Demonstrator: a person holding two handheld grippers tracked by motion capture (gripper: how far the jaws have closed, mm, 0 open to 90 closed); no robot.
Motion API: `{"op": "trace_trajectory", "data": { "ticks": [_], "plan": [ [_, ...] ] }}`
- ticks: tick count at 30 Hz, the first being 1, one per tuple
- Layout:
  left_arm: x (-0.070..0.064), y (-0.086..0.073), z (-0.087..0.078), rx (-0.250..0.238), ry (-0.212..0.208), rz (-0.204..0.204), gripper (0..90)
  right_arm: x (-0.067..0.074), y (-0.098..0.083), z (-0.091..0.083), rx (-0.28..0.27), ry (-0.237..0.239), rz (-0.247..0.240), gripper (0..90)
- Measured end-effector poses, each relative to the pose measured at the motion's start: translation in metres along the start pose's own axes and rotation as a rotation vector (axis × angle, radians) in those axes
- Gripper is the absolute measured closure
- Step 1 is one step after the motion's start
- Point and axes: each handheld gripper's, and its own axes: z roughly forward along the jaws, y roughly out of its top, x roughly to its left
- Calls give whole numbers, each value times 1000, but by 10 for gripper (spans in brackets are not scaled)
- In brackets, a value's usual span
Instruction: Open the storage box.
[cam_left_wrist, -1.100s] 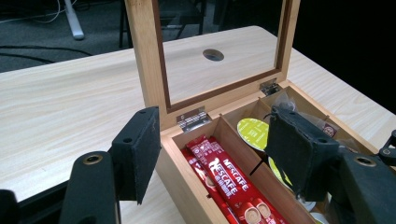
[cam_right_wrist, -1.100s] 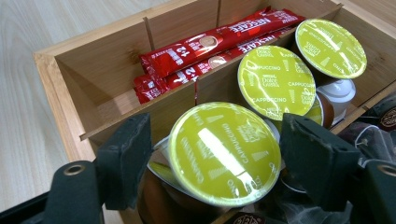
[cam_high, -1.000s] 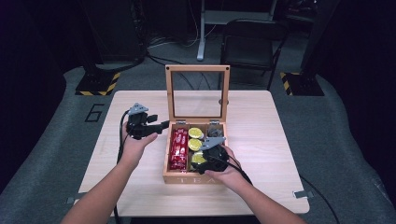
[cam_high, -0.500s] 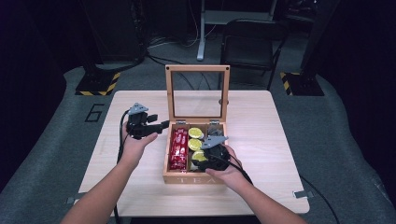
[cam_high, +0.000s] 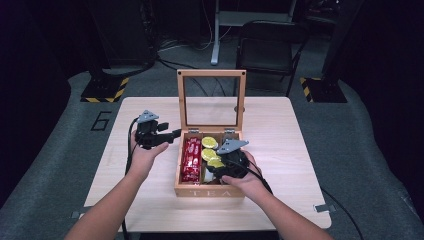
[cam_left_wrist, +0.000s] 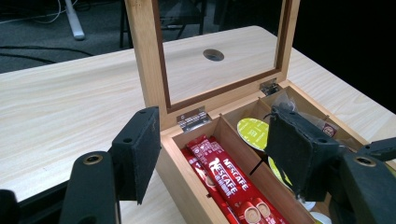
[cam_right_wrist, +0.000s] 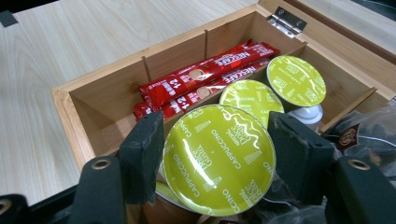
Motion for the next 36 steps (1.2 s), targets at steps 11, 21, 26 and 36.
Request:
{"op": "trace_trajectory", "data": {
  "ticks": [11, 21, 26, 36],
  "plan": [
    [0, 0, 0, -1, 3, 1, 351, -15, 1, -11, -3, -35, 34, 373],
    [0, 0, -1, -2, 6, -6, 351, -39, -4, -30, -18, -94, 87, 374],
    [0, 0, 0, 3, 7, 0, 351, -51, -8, -38, -21, -128, 102, 374],
    [-3, 1, 1, 5, 4, 3, 351, -75, -17, -53, -18, -197, 134, 374]
  ]
}}
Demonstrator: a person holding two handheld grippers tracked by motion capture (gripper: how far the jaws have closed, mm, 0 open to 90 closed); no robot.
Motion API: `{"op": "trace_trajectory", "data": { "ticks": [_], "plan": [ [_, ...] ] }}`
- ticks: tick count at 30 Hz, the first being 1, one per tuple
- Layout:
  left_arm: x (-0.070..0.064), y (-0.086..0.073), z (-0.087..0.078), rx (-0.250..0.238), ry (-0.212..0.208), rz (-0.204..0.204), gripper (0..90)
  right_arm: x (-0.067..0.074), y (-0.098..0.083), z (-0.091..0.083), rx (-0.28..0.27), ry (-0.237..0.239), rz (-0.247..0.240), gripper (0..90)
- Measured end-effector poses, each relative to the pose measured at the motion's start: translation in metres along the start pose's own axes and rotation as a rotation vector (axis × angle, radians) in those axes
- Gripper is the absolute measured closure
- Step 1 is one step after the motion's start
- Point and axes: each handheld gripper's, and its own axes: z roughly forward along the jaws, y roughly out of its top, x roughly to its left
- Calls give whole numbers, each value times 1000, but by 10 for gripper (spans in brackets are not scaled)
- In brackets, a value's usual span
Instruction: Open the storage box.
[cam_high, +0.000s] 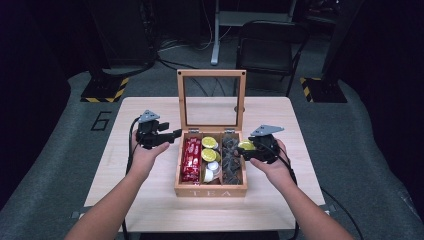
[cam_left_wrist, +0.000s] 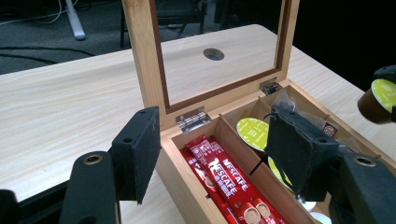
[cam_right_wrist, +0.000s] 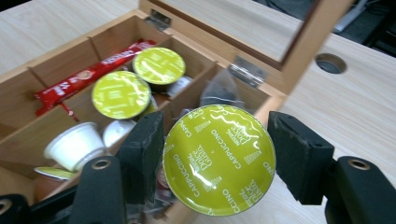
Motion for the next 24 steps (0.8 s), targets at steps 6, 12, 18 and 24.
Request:
{"op": "trace_trajectory", "data": {
  "ticks": [6, 12, 18, 24],
  "plan": [
    [1, 0, 0, 4, 1, 4, 351, -16, -7, -5, -1, -37, 34, 374],
    [0, -1, 1, 4, 2, 3, 351, -29, -14, -9, 2, -72, 72, 374],
    [-1, -1, 1, 4, -1, -1, 351, -38, -19, -9, 3, -93, 88, 374],
    [-1, -2, 2, 8, -1, 5, 351, -43, -26, -8, 12, -107, 108, 374]
  ]
}}
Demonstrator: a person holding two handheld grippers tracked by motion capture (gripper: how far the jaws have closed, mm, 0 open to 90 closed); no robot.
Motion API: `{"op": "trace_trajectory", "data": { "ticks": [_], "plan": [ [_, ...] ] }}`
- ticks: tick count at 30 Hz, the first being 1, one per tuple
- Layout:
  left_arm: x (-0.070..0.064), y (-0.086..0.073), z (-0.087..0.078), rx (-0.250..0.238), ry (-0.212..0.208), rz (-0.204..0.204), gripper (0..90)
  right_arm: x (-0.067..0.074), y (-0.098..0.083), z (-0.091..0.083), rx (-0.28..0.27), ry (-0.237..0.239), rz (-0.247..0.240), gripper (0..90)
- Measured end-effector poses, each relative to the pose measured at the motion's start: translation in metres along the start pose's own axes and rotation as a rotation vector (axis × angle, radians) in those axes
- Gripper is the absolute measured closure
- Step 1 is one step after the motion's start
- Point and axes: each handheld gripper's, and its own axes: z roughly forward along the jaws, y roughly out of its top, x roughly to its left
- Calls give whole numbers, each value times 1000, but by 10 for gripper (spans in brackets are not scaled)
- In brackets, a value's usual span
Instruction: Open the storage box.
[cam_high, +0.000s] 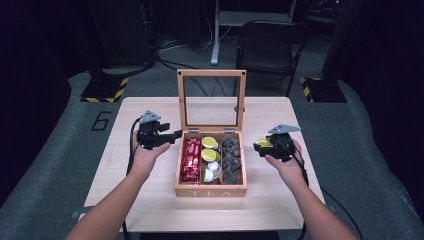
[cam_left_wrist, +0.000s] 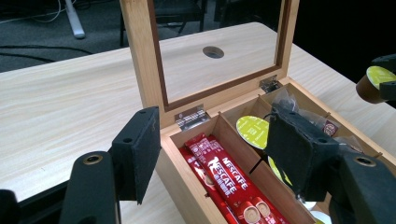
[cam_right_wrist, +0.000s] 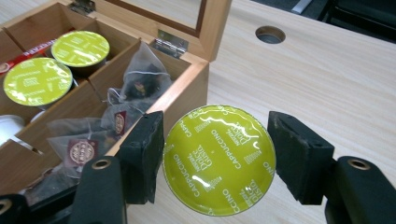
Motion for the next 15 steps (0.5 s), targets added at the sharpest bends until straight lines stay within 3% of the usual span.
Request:
{"op": "trace_trajectory", "data": {
  "ticks": [15],
  "plan": [
    [1, -2, -1, -1, 2, -1, 351, -18, -31, 23, 60, -53, 75, 374]
  ]
}}
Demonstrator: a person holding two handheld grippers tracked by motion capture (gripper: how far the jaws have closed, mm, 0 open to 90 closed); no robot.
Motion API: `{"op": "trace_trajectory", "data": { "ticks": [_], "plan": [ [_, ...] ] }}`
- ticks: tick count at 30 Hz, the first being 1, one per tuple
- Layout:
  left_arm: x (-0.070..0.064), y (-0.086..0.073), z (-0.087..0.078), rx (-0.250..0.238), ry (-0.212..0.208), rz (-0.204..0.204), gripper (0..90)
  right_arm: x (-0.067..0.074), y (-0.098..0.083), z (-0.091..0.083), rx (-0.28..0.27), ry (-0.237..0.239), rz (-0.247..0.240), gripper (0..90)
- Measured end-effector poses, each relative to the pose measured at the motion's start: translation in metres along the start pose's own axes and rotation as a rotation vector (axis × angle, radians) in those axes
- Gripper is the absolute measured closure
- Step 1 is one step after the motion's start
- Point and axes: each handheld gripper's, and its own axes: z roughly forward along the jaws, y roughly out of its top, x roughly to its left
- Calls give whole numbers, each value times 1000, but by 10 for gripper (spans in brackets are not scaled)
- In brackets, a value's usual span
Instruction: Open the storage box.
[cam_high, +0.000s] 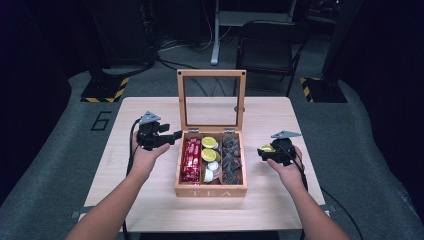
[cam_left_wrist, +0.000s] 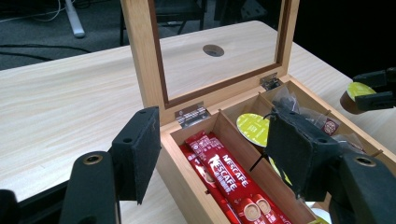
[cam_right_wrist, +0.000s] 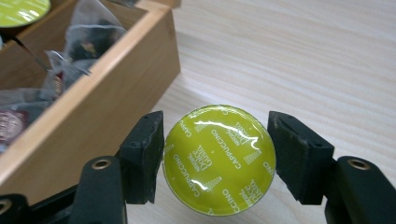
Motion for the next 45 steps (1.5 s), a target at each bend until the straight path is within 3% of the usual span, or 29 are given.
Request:
{"op": "trace_trajectory", "data": {
  "ticks": [8, 9, 12, 17, 30, 31, 45],
  "plan": [
    [0, -1, 0, 1, -1, -4, 351, -6, -16, 9, 35, -7, 55, 374],
    [0, -1, 0, 0, 0, -5, 351, -7, -18, 10, 32, -3, 38, 374],
    [0, -2, 0, 0, 0, -9, 351, -8, -22, 12, 39, -9, 62, 374],
    [1, -2, 0, 6, 0, -2, 351, -10, -26, 14, 47, -15, 53, 373],
    [0, -3, 1, 6, 0, -4, 351, -9, -27, 14, 60, -12, 81, 339],
    [0, -3, 1, 6, 0, -5, 351, -11, -26, 14, 49, -13, 62, 332],
    [0, -3, 1, 7, -2, -5, 351, -10, -12, 6, 29, -32, 52, 304]
  ]
}}
